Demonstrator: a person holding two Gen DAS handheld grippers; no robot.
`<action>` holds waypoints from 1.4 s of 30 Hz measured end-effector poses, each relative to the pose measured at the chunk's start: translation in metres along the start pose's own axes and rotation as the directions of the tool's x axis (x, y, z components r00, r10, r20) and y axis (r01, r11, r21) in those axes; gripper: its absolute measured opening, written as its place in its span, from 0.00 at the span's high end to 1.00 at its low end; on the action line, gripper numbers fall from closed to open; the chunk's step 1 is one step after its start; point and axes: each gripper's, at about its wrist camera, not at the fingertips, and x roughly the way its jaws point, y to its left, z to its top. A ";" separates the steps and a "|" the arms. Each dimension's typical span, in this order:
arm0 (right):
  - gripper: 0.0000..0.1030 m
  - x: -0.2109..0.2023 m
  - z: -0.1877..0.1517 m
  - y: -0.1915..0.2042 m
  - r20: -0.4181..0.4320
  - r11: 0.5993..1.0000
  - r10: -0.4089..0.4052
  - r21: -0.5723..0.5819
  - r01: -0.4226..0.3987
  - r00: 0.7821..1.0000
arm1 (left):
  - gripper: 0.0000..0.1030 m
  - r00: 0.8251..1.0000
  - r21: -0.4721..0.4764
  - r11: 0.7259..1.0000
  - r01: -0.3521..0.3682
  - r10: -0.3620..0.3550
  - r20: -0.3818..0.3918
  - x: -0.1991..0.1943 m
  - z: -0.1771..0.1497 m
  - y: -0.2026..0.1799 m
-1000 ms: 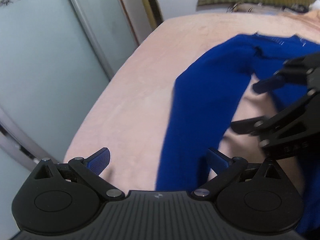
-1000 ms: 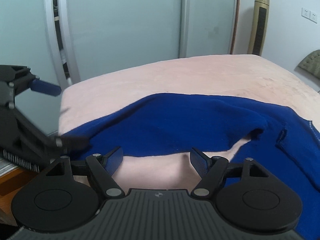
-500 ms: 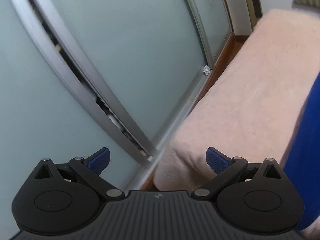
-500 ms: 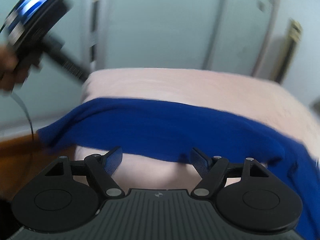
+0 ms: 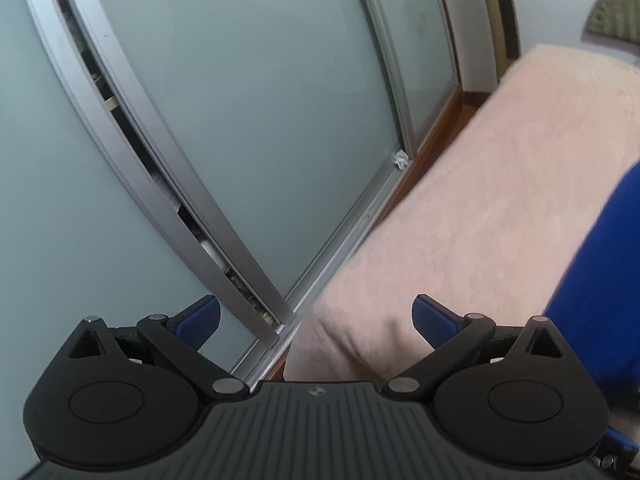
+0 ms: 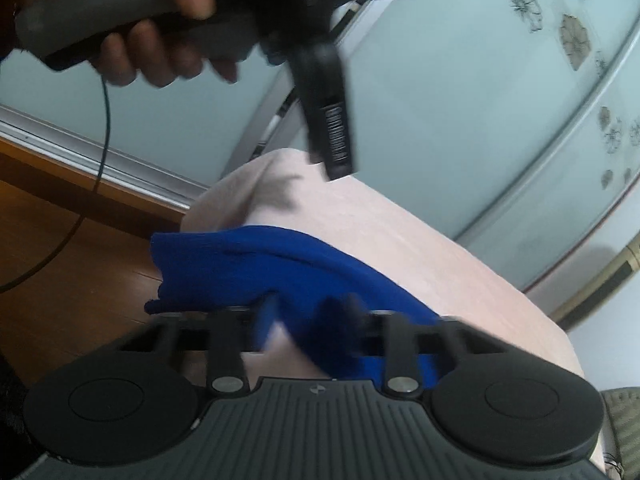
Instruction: Fold small clothes
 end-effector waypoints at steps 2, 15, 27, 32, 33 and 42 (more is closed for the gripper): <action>0.95 0.000 -0.001 0.002 0.011 1.000 -0.002 0.011 0.002 1.000 | 0.00 1.000 -0.027 1.000 -0.002 0.002 0.009 0.000 0.007 0.002; 0.57 -0.042 -0.113 -0.181 -0.120 0.536 -0.105 0.829 0.158 0.987 | 0.00 0.987 0.045 0.987 0.156 -0.158 0.041 -0.012 0.018 -0.051; 0.44 -0.051 -0.087 -0.122 -0.128 0.862 -0.243 0.427 0.275 0.961 | 0.00 0.980 0.098 0.975 0.197 -0.197 -0.008 -0.005 0.012 -0.078; 0.45 -0.015 -0.062 -0.086 -0.140 0.963 -0.188 0.167 0.211 0.972 | 0.00 0.983 0.073 0.980 0.184 -0.183 -0.022 0.001 0.008 -0.069; 0.45 -0.009 -0.061 -0.086 -0.150 0.966 -0.162 0.177 0.188 0.975 | 0.00 0.983 0.068 0.980 0.185 -0.183 -0.025 0.001 0.008 -0.068; 0.96 -0.006 -0.055 -0.126 -0.046 0.855 -0.065 0.513 0.080 0.997 | 0.00 0.973 0.064 0.971 0.232 -0.232 -0.011 -0.007 0.013 -0.079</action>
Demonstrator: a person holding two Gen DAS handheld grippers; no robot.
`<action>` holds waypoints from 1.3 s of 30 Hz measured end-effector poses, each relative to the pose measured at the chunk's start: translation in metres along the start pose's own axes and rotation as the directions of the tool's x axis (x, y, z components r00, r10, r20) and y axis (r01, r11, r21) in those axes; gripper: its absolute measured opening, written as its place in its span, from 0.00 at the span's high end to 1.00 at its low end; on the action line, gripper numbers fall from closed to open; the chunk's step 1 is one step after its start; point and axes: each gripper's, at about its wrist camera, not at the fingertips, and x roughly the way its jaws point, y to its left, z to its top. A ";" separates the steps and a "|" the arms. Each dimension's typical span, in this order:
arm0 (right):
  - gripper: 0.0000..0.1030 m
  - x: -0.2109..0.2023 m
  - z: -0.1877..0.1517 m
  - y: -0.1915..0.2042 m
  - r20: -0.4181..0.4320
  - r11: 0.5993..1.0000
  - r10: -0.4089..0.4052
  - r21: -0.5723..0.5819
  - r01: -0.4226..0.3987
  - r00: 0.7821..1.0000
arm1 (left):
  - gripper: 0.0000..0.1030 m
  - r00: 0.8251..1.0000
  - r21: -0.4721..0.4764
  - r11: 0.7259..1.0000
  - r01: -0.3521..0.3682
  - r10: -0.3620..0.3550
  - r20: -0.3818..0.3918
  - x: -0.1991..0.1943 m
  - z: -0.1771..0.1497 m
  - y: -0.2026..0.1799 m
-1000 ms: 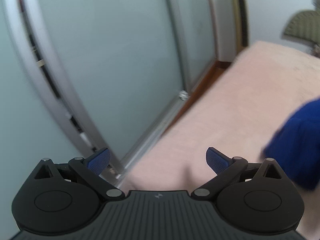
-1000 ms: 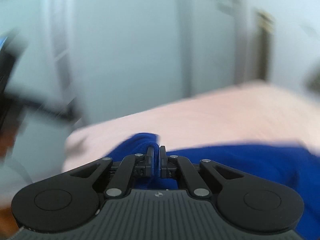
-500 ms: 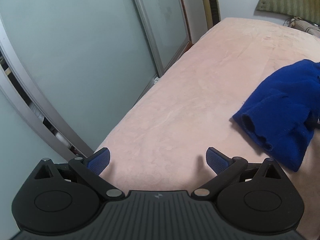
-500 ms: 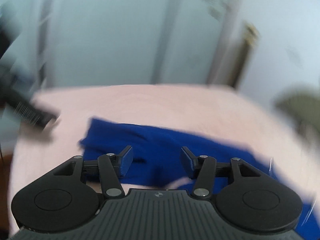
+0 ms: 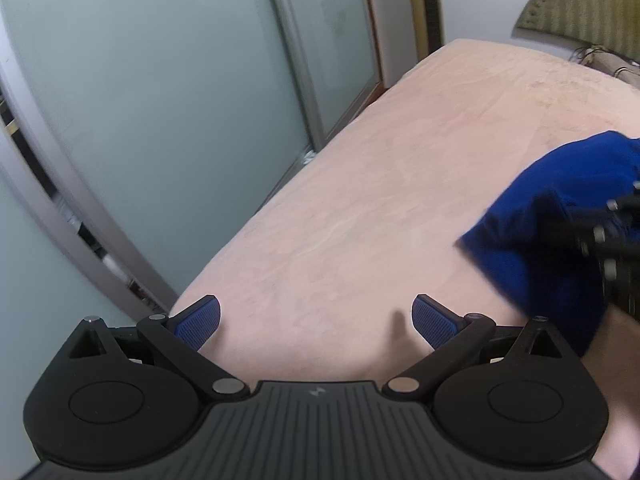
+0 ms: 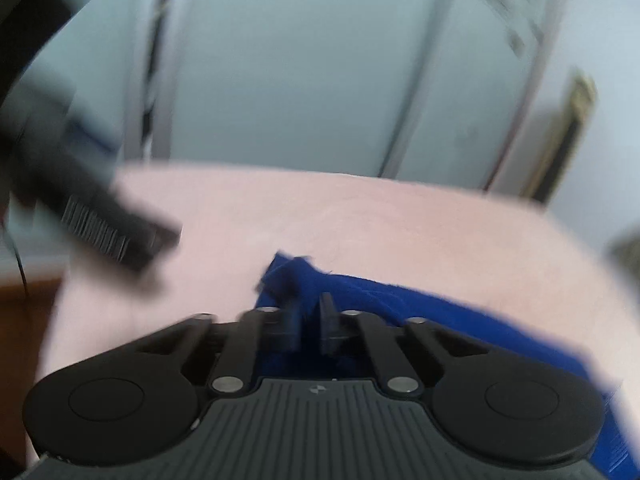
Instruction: Fold small clothes
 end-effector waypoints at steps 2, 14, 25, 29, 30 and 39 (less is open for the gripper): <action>0.96 -0.004 0.001 -0.025 0.016 0.991 0.014 0.131 -0.016 1.000 | 0.00 0.999 0.004 1.000 0.031 -0.031 0.016 -0.003 0.003 -0.011; 0.95 -0.057 -0.009 -0.177 0.217 0.692 0.042 0.698 -0.185 0.975 | 0.00 0.938 0.242 0.951 0.194 -0.252 0.237 -0.040 0.013 -0.126; 0.93 -0.089 -0.020 -0.248 0.313 0.577 -0.081 0.789 -0.212 0.946 | 0.00 0.895 0.303 0.940 0.156 -0.264 0.359 -0.055 0.023 -0.191; 0.93 -0.091 -0.012 -0.245 0.280 0.623 -0.063 0.761 -0.182 0.958 | 0.00 0.895 0.310 0.945 0.102 -0.223 0.386 -0.048 0.033 -0.221; 0.93 -0.094 -0.012 -0.245 0.301 0.615 -0.055 0.761 -0.205 0.952 | 0.00 0.901 0.318 0.943 0.098 -0.220 0.374 -0.042 0.036 -0.227; 0.93 -0.155 -0.050 -0.286 0.370 0.554 -0.277 0.816 -0.167 0.887 | 0.00 0.925 0.330 0.944 0.022 -0.144 0.352 -0.009 0.052 -0.251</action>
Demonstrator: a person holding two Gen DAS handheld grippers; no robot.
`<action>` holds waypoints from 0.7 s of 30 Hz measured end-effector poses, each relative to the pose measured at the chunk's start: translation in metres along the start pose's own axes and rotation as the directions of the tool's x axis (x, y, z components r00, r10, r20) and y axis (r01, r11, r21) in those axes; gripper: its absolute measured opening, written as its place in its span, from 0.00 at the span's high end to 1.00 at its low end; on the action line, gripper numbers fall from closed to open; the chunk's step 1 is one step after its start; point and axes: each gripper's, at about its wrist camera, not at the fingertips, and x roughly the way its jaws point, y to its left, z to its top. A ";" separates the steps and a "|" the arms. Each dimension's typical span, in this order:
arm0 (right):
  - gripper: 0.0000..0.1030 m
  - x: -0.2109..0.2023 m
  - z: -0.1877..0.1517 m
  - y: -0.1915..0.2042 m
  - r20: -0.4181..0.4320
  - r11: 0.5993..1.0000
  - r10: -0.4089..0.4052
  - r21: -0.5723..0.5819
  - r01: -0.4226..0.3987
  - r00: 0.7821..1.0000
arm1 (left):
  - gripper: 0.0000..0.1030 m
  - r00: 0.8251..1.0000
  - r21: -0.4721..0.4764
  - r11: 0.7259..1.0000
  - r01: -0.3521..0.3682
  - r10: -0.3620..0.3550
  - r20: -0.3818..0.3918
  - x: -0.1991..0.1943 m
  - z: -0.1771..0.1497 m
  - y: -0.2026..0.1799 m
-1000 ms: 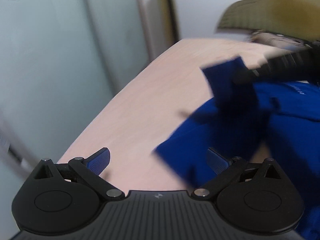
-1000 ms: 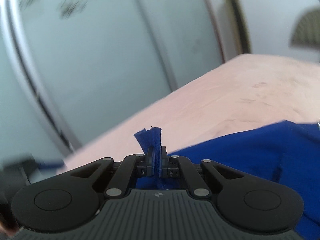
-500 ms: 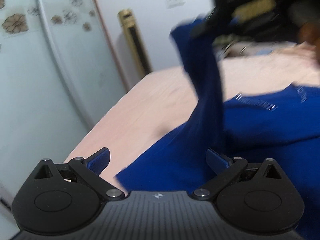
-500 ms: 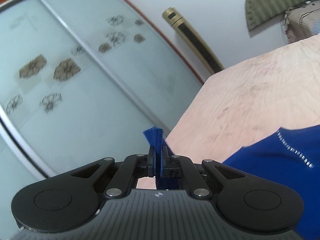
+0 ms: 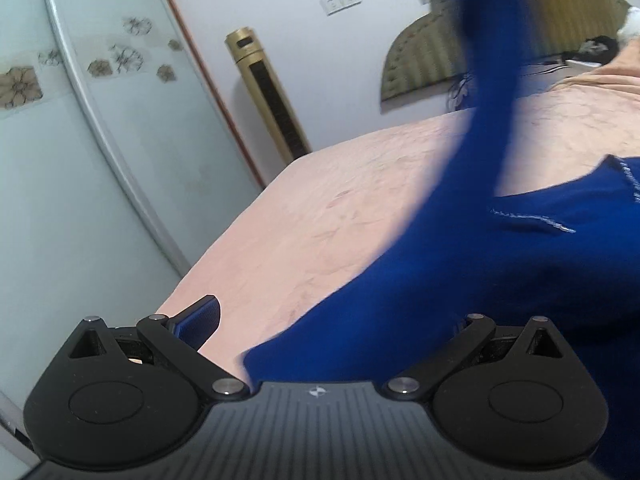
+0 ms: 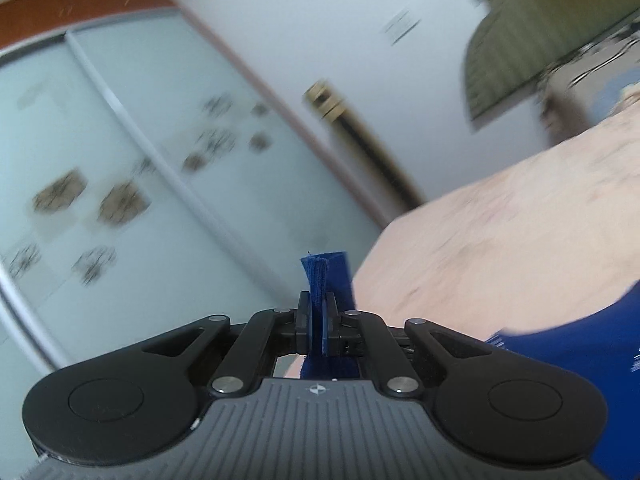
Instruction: Fold small clothes
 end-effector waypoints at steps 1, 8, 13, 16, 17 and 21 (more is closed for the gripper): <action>0.93 -0.008 0.003 -0.010 0.027 0.999 -0.034 0.007 0.033 0.999 | 0.00 1.000 -0.008 1.000 -0.002 0.002 -0.006 0.004 0.001 0.002; 0.93 -0.059 0.006 -0.085 0.127 0.974 -0.187 0.151 0.168 0.974 | 0.00 0.999 -0.040 0.999 -0.004 0.002 -0.043 0.020 0.015 -0.001; 0.93 -0.097 -0.003 -0.126 0.188 0.947 -0.280 0.212 0.240 0.941 | 0.00 0.998 -0.006 0.998 0.064 -0.064 -0.005 0.015 0.026 -0.013; 0.93 -0.120 -0.013 -0.152 0.212 0.927 -0.341 0.235 0.291 0.916 | 0.00 0.994 0.037 0.993 0.112 -0.112 -0.003 0.008 0.021 -0.025; 0.93 -0.125 -0.018 -0.160 0.207 0.920 -0.361 0.240 0.311 0.909 | 0.00 0.992 0.045 0.991 0.124 -0.124 -0.008 0.008 0.020 -0.028; 0.93 -0.136 -0.043 -0.190 0.137 0.881 -0.433 0.274 0.386 0.891 | 0.00 0.987 0.063 0.985 0.159 -0.156 -0.040 0.010 0.014 -0.032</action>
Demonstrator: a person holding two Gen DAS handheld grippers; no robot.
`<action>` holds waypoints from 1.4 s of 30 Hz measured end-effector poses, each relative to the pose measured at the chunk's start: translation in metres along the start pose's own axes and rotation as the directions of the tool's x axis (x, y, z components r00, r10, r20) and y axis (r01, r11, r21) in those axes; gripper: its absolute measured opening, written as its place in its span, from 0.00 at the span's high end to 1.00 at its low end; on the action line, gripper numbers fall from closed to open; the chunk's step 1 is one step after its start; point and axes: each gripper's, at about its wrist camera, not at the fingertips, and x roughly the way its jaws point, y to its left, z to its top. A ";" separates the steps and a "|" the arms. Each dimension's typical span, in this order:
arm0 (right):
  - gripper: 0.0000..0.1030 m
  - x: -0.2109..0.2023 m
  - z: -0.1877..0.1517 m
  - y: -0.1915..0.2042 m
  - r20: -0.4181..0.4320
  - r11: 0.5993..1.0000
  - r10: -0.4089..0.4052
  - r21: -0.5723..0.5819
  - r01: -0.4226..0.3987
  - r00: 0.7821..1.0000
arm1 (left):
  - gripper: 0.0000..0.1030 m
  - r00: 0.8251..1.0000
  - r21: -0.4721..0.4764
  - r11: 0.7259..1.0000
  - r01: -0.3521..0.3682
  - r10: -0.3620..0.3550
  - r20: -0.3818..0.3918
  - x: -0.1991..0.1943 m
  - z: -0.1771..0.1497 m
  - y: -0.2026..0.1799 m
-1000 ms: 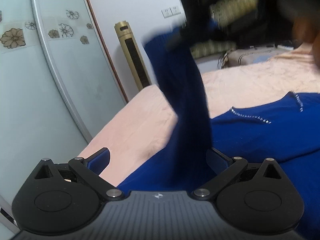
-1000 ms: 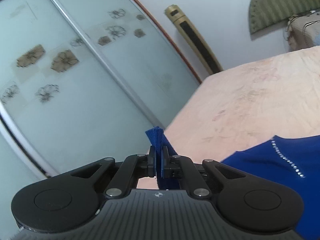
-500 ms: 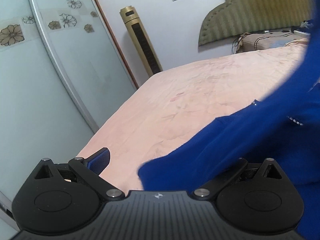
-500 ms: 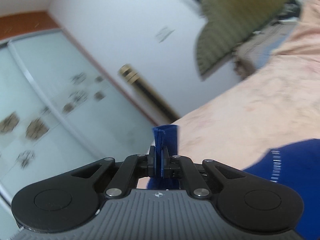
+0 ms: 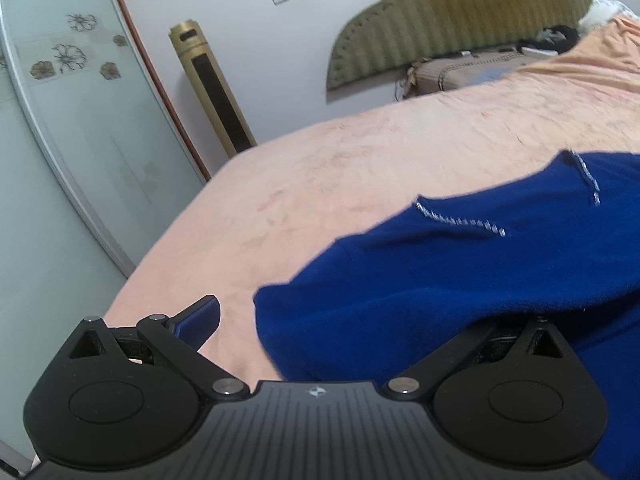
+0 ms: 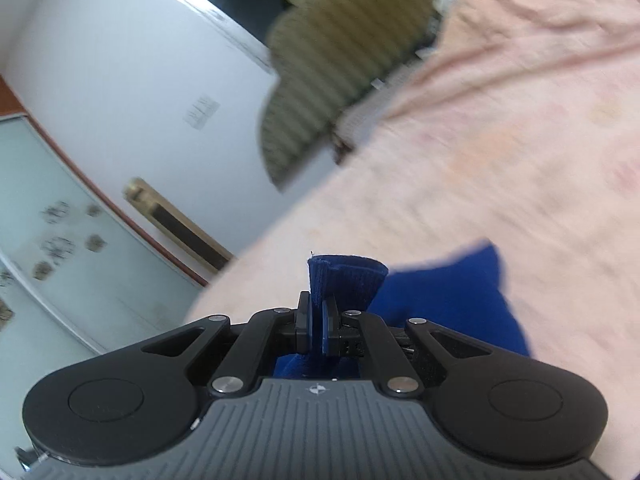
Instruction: Fold small clothes
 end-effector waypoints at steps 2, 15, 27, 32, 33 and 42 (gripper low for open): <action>0.93 0.001 -0.011 -0.015 -0.026 0.999 -0.017 0.030 0.018 1.000 | 0.00 1.000 0.014 1.000 0.002 -0.002 -0.006 0.000 -0.004 -0.001; 0.91 -0.003 -0.042 -0.043 -0.065 0.996 -0.059 0.058 0.063 0.996 | 0.00 0.999 0.030 1.000 -0.006 0.008 -0.038 -0.004 -0.017 0.006; 0.93 -0.005 -0.051 -0.050 -0.065 0.996 -0.067 0.053 0.070 0.996 | 0.00 0.997 0.017 1.000 -0.015 0.016 -0.077 -0.002 -0.033 0.016; 0.93 -0.007 -0.052 -0.047 -0.059 0.996 -0.078 0.030 0.080 0.995 | 0.00 0.995 0.013 0.999 -0.041 0.042 -0.093 0.000 -0.048 0.029; 0.93 -0.008 -0.053 -0.046 -0.057 0.996 -0.084 0.018 0.085 0.995 | 0.00 0.995 0.007 0.999 -0.045 0.045 -0.094 0.000 -0.052 0.033; 0.93 -0.022 -0.056 -0.033 -0.008 0.980 -0.171 -0.102 0.169 0.985 | 0.00 0.994 -0.061 0.998 -0.009 0.002 -0.110 -0.015 -0.073 0.070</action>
